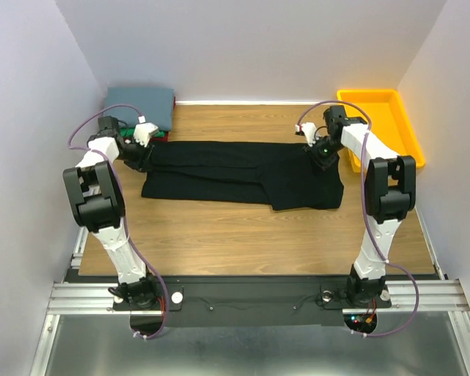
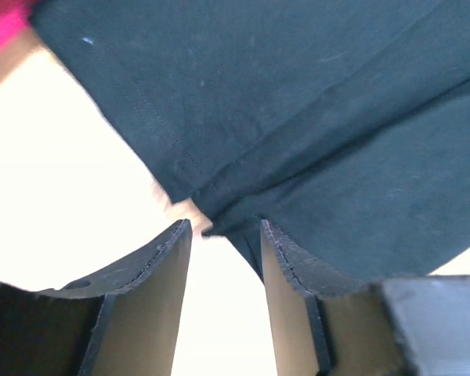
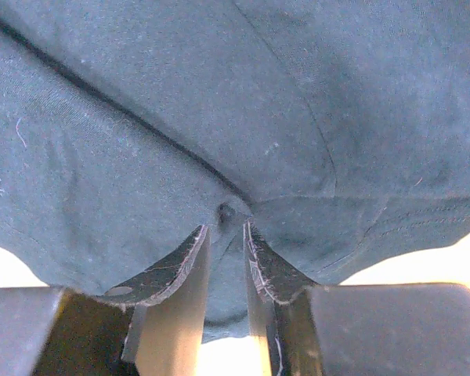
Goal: Fold and stack the t-shirts
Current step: Fold the tshirt
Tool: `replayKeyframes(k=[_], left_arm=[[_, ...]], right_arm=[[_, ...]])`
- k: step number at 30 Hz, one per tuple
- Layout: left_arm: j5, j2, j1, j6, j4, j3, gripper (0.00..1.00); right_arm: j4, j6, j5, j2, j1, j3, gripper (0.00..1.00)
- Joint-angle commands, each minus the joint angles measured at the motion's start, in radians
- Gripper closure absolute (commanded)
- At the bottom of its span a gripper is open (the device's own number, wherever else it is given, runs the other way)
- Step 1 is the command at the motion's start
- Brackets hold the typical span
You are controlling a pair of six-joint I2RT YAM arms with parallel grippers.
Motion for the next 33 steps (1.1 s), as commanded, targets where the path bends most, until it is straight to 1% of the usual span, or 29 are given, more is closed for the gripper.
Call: replayKeyframes(k=[1,6,10,11,12,15,18,21,23,25,28,33], left_arm=[[0.049,-0.173,-0.001,-0.06,0.048,-0.059,0.48],[0.017,-0.237,-0.007,-0.102,0.104,-0.156,0.48],[0.029,-0.268,-0.02,-0.103,0.12,-0.228,0.49],[0.03,-0.268,-0.029,-0.106,0.123,-0.253,0.51],[0.032,-0.259,-0.033,-0.117,0.126,-0.26,0.55],[0.032,-0.237,-0.05,-0.137,0.149,-0.285,0.59],[0.011,-0.199,-0.061,-0.152,0.163,-0.297,0.65],[-0.048,-0.162,-0.066,-0.149,0.167,-0.323,0.71],[-0.075,-0.155,-0.067,-0.134,0.157,-0.342,0.73],[-0.112,-0.144,-0.066,-0.112,0.137,-0.372,0.77],[-0.125,-0.135,-0.066,-0.08,0.106,-0.409,0.8],[-0.151,-0.214,-0.067,-0.036,0.062,-0.51,0.82]], right_arm=[[0.043,0.083,-0.013,0.02,-0.014,0.03,0.7],[0.058,0.125,-0.025,0.069,-0.014,0.027,0.71],[0.07,0.149,-0.026,0.094,-0.017,0.03,0.74],[0.072,0.157,-0.023,0.1,-0.017,0.032,0.74],[0.075,0.162,-0.023,0.109,-0.017,0.033,0.75],[0.073,0.171,-0.023,0.123,-0.017,0.03,0.77],[0.072,0.175,-0.023,0.134,-0.016,0.015,0.78],[0.072,0.169,-0.022,0.124,-0.017,-0.029,0.78],[0.072,0.165,-0.02,0.117,-0.016,-0.059,0.78],[0.072,0.157,-0.022,0.101,-0.016,-0.103,0.78],[0.073,0.145,-0.022,0.08,-0.016,-0.144,0.78],[0.067,0.122,-0.026,0.02,-0.016,-0.241,0.78]])
